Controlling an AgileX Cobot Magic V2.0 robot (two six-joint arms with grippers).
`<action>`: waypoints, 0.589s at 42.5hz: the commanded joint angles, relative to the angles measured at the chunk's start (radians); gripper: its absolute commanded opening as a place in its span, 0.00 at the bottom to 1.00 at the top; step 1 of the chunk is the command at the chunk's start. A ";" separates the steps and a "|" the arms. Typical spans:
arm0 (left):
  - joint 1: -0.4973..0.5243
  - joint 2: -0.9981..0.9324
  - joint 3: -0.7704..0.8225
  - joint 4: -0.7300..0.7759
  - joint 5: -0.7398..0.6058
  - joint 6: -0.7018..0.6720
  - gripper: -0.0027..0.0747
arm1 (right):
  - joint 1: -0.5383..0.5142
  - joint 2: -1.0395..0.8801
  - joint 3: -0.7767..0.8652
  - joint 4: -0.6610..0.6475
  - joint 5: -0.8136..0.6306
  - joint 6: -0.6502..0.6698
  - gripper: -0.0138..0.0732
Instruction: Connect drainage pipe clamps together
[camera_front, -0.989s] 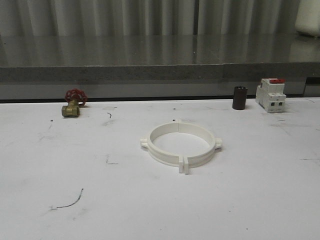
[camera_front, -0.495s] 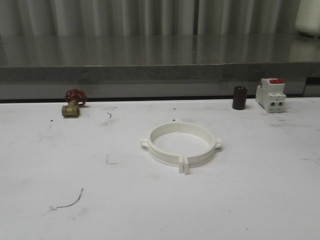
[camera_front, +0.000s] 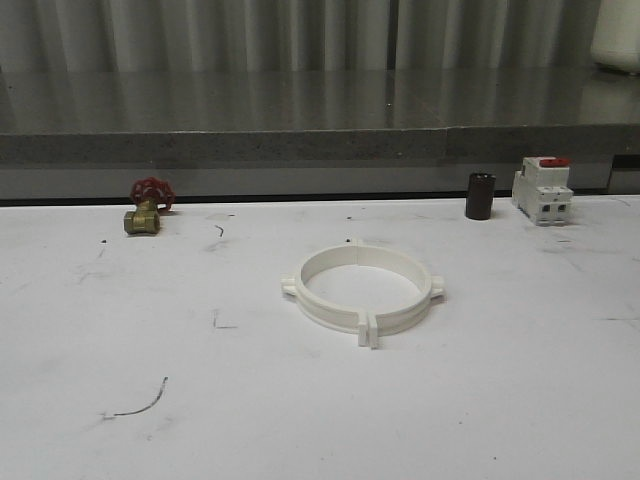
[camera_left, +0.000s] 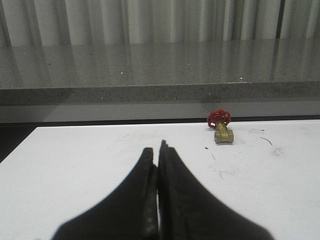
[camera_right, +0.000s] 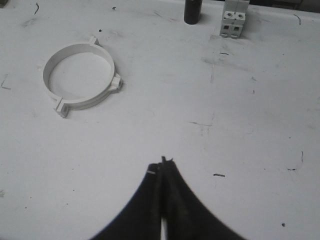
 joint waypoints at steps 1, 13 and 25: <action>0.001 -0.012 0.023 -0.001 -0.081 -0.004 0.01 | -0.027 -0.061 0.011 -0.043 -0.118 -0.006 0.02; 0.001 -0.012 0.023 -0.001 -0.081 -0.004 0.01 | -0.183 -0.415 0.313 -0.069 -0.462 -0.006 0.02; 0.001 -0.012 0.023 -0.001 -0.081 -0.004 0.01 | -0.255 -0.621 0.544 -0.033 -0.602 -0.006 0.02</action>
